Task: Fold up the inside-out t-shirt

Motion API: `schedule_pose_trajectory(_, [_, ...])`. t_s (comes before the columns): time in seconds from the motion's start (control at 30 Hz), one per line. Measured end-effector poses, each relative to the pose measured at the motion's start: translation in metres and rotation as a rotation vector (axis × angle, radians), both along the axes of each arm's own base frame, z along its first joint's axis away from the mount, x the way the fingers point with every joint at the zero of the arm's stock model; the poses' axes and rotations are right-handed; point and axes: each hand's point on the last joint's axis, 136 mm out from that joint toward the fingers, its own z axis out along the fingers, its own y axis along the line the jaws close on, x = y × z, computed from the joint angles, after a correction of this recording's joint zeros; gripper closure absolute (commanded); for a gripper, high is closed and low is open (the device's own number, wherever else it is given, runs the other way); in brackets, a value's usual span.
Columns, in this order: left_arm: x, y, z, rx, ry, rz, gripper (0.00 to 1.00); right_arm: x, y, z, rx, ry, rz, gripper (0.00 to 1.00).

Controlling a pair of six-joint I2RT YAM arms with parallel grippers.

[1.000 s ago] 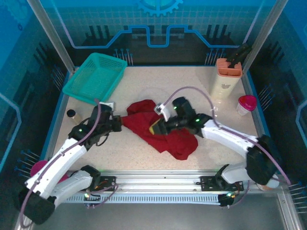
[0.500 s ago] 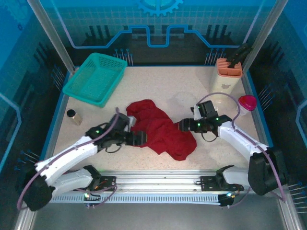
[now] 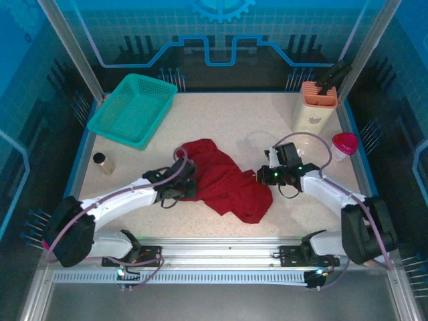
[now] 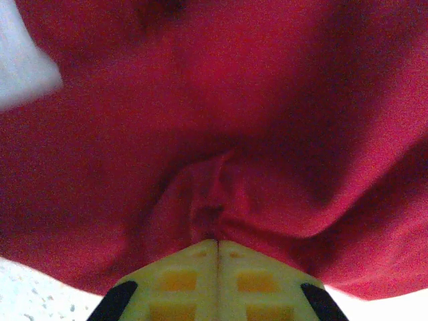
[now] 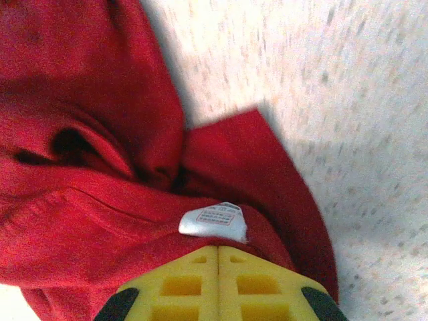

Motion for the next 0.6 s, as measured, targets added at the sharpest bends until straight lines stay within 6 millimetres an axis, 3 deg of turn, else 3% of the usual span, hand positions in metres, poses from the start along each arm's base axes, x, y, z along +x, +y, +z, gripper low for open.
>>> schedule_pose_trajectory(0.07, [0.023, -0.002, 0.054, -0.064, -0.132, -0.008, 1.00, 0.009, -0.004, 0.029, 0.001, -0.106, -0.020, 1.00])
schedule_pose_trajectory(0.17, [0.049, -0.001, 0.161, -0.167, -0.353, -0.032, 1.00, 0.027, -0.013, 0.103, -0.009, -0.342, -0.055, 1.00])
schedule_pose_trajectory(0.3, [0.055, -0.002, 0.317, -0.241, -0.660, -0.114, 1.00, 0.037, -0.028, 0.249, -0.009, -0.732, -0.109, 1.00])
schedule_pose_trajectory(0.4, [0.039, 0.005, 0.410, -0.281, -0.862, -0.158, 1.00, 0.017, -0.038, 0.363, 0.016, -1.000, -0.119, 1.00])
schedule_pose_trajectory(0.47, [0.023, 0.011, 0.444, -0.306, -0.945, -0.181, 1.00, -0.007, -0.043, 0.421, 0.049, -1.140, -0.118, 0.99])
schedule_pose_trajectory(0.5, [0.015, 0.013, 0.451, -0.317, -0.965, -0.194, 1.00, -0.020, -0.044, 0.441, 0.070, -1.192, -0.108, 0.84])
schedule_pose_trajectory(0.57, [0.002, 0.014, 0.445, -0.335, -0.957, -0.226, 1.00, -0.041, -0.041, 0.453, 0.109, -1.239, -0.063, 0.63])
schedule_pose_trajectory(0.6, [-0.001, 0.012, 0.433, -0.341, -0.933, -0.241, 0.98, -0.046, -0.035, 0.447, 0.129, -1.233, -0.029, 0.53])
